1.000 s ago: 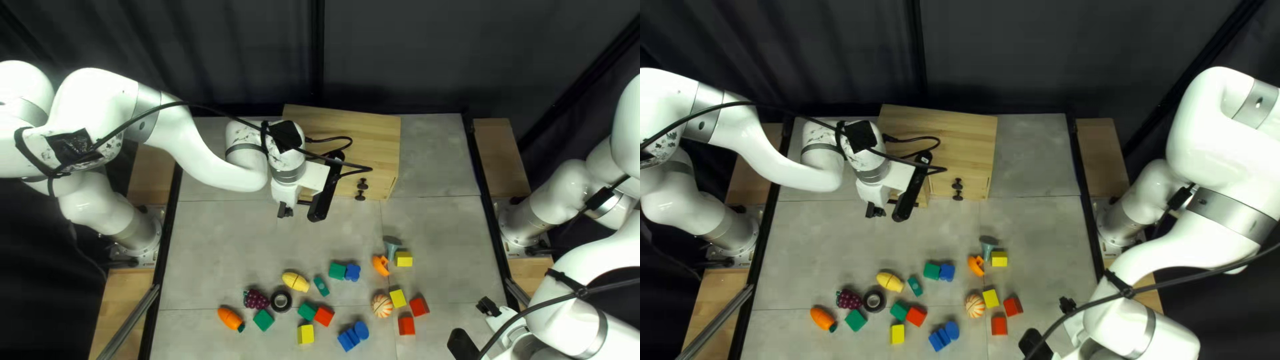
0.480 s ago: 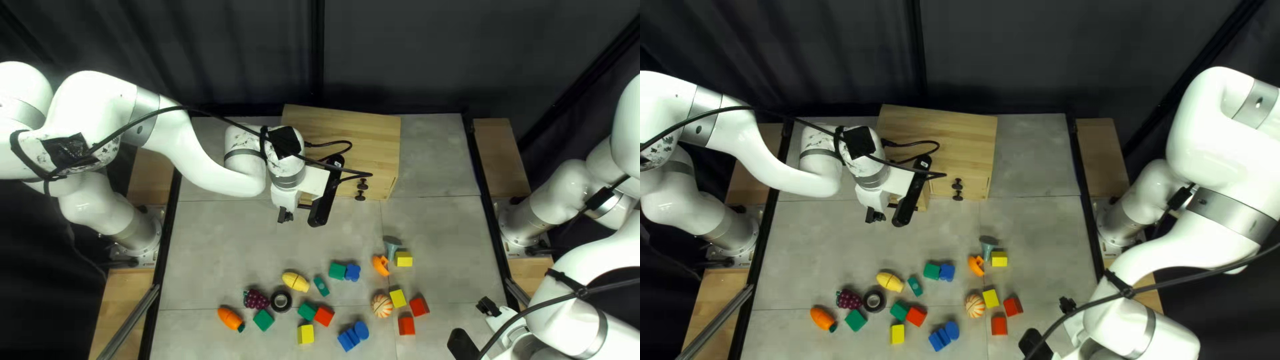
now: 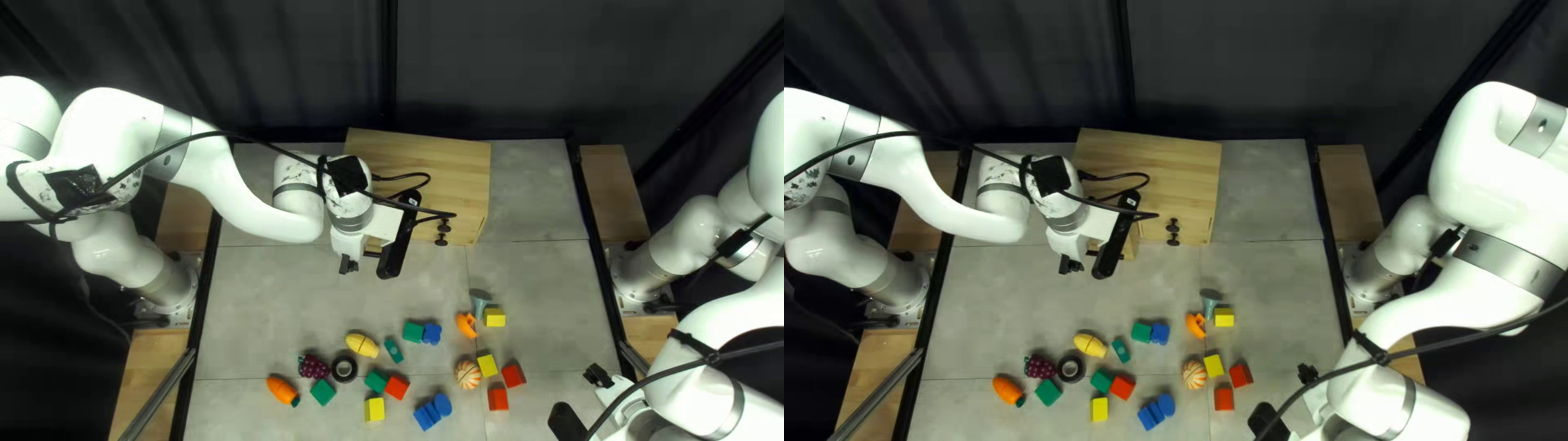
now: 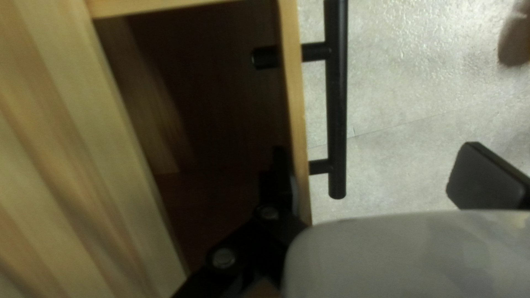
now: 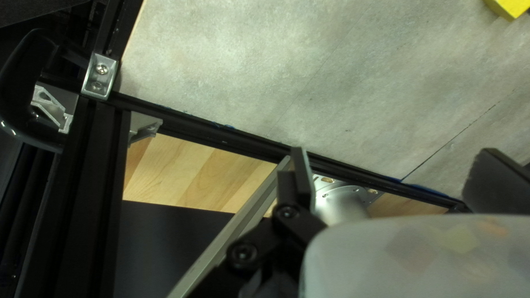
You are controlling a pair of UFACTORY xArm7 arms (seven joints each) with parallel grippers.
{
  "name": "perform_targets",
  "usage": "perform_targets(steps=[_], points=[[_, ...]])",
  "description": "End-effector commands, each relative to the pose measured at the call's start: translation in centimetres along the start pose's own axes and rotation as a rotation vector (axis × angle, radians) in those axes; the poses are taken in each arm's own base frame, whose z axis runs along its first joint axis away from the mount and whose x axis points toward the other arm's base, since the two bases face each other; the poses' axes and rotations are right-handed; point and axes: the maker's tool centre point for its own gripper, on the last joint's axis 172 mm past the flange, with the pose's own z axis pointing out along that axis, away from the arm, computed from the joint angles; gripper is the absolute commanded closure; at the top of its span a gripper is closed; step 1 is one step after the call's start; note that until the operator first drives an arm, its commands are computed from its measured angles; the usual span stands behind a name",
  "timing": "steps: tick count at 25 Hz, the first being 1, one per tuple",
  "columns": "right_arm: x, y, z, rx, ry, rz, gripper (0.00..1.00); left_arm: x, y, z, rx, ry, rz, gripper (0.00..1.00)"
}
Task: Open drawers and place objects into drawer and close
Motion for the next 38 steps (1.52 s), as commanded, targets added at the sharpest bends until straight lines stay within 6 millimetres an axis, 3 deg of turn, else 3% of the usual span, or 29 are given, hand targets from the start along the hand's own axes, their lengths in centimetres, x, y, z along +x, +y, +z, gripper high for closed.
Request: perform_targets(steps=[1, 38], points=[[0.0, 0.0, 0.0, 0.000, 0.000, 0.000, 0.00, 0.0, 0.2, 0.1, -0.001, 0.000, 0.001, 0.00], [0.0, 0.0, 0.0, 0.000, 0.000, 0.000, 0.00, -0.1, 2.4, -0.7, -0.004, -0.007, -0.002, 0.00]])
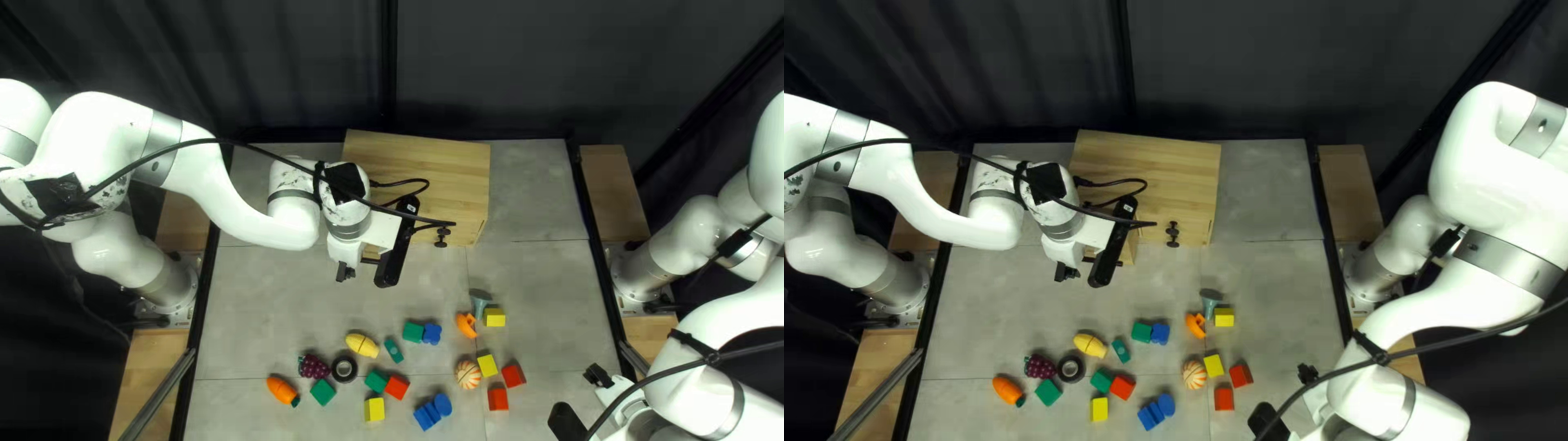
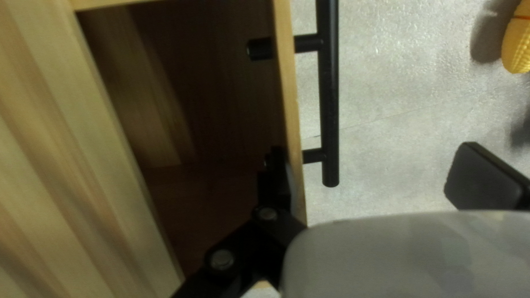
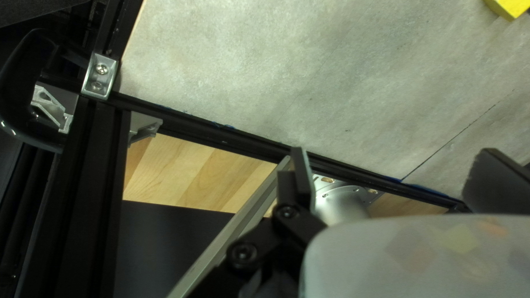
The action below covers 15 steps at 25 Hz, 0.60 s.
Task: Open drawers and place objects into drawer and close
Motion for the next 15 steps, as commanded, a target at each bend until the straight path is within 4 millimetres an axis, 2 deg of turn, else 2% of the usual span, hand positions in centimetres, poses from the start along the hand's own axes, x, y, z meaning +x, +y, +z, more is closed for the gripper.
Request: perform_targets(steps=[1, 10, 15], points=[[0.0, 0.0, 0.0, 0.000, 0.000, 0.000, 0.00, 0.1, 0.0, 0.0, 0.000, 0.001, -0.001, 0.00], [0.0, 0.0, 0.0, 0.000, 0.000, 0.000, 0.00, 2.1, -0.8, -0.8, 0.015, -0.007, -0.017, 0.00], [0.0, 0.0, 0.0, 0.000, 0.000, 0.000, 0.00, 2.0, -0.6, -1.2, 0.013, -0.008, -0.024, 0.00]])
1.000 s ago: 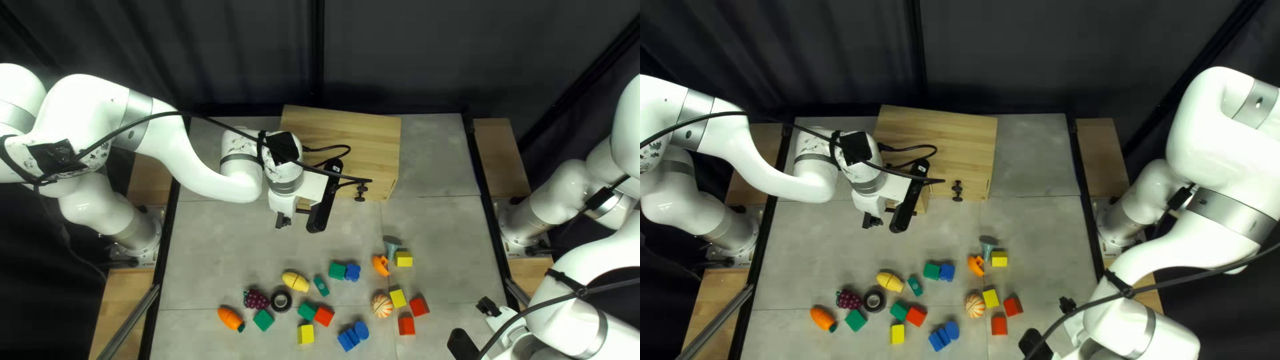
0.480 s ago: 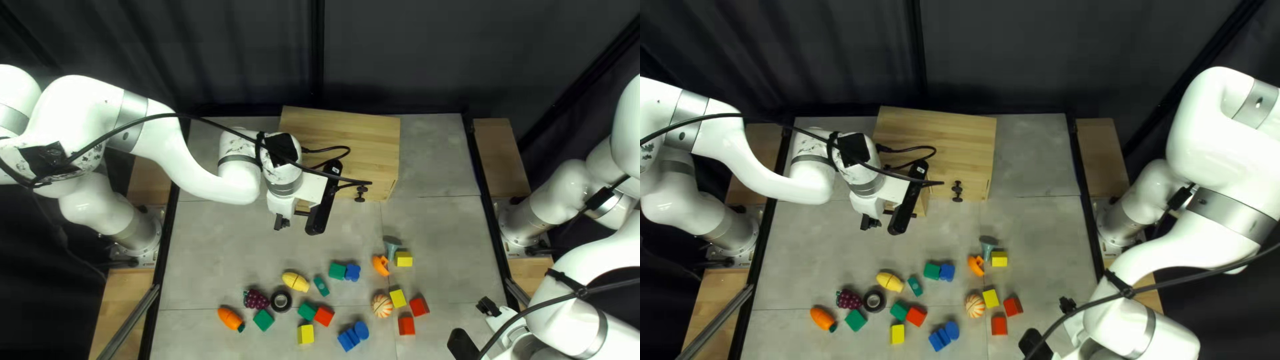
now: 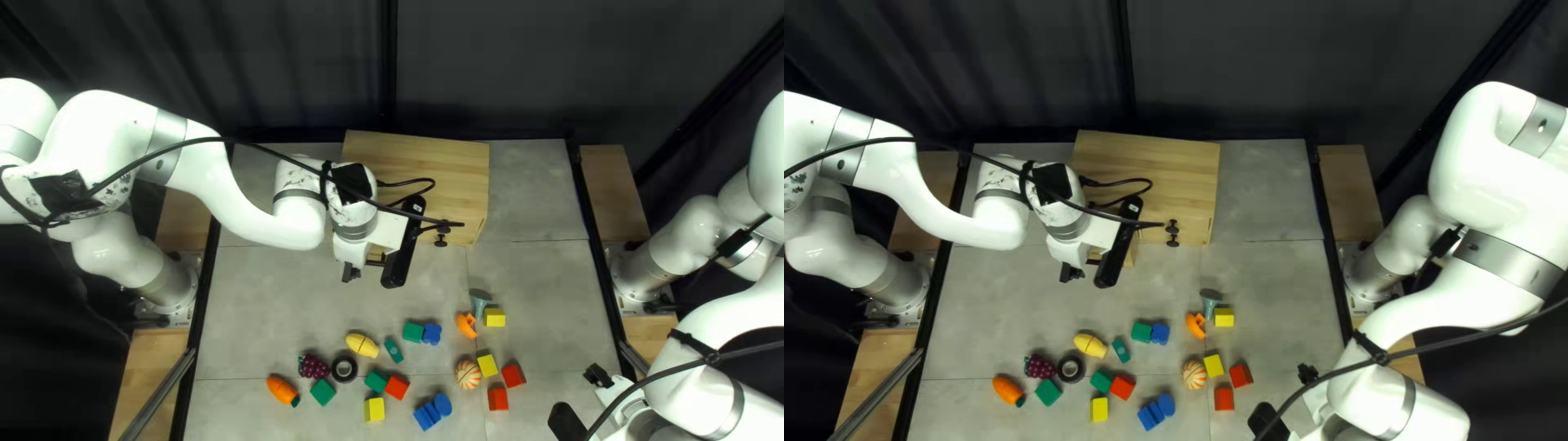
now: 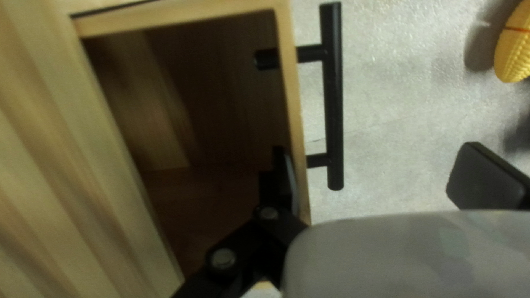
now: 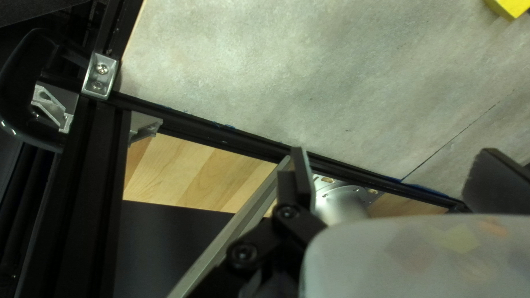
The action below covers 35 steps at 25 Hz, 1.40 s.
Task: Open drawers and place objects into drawer and close
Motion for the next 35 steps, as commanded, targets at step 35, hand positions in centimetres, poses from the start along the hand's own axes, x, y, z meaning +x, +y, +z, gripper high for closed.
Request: perform_targets(steps=[35], points=[[0.0, 0.0, 0.0, 0.000, 0.000, 0.000, 0.00, -1.0, 0.2, 0.5, -0.094, 0.029, -0.072, 0.00]])
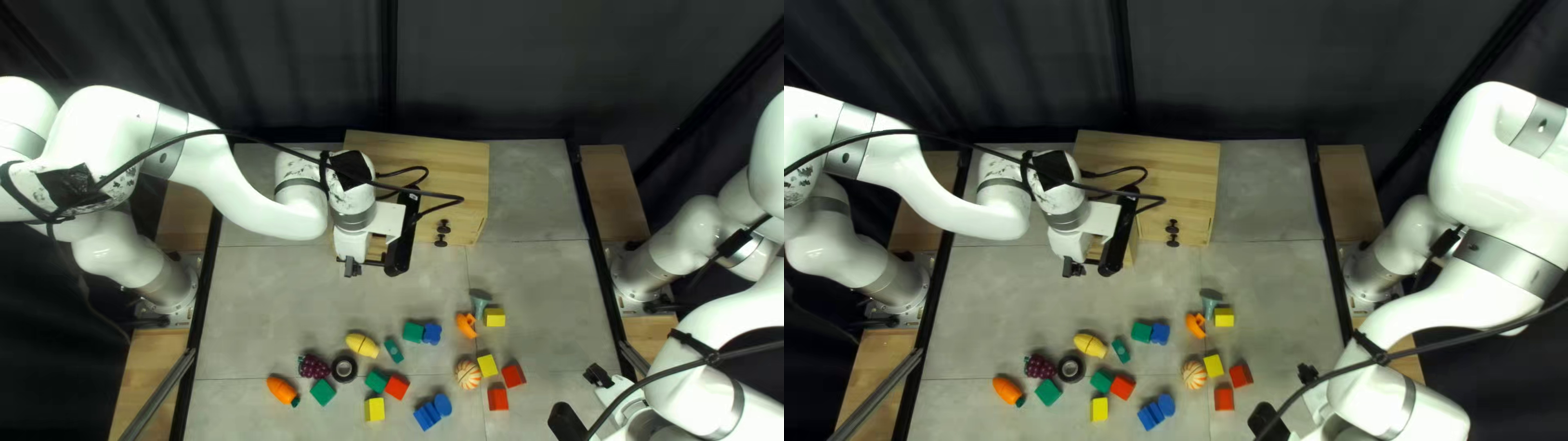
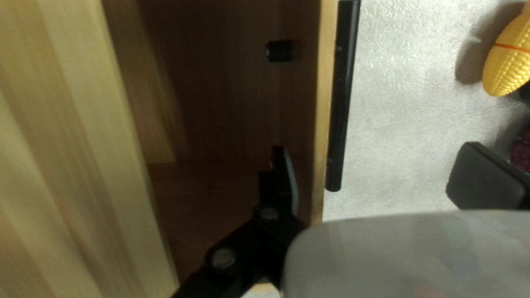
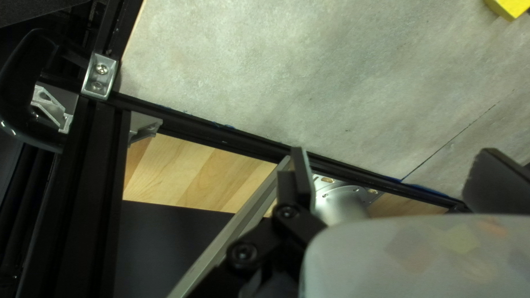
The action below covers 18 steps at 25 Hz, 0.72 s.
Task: Open drawers and place objects into drawer and close
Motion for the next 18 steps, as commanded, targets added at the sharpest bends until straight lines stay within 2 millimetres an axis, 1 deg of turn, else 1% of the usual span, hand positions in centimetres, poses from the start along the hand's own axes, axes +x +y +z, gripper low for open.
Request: perform_targets(steps=[1, 9, 18], points=[[0.0, 0.0, 0.0, 0.000, 0.000, 0.000, 0.00, 0.1, 0.1, -0.1, -0.005, 0.001, 0.002, 0.00], [0.0, 0.0, 0.0, 0.000, 0.000, 0.000, 0.00, -0.2, 1.1, -0.2, -0.025, -0.004, 0.013, 0.00], [0.0, 0.0, 0.0, 0.000, 0.000, 0.000, 0.00, 0.2, 1.6, -0.1, -0.034, -0.002, 0.024, 0.00]])
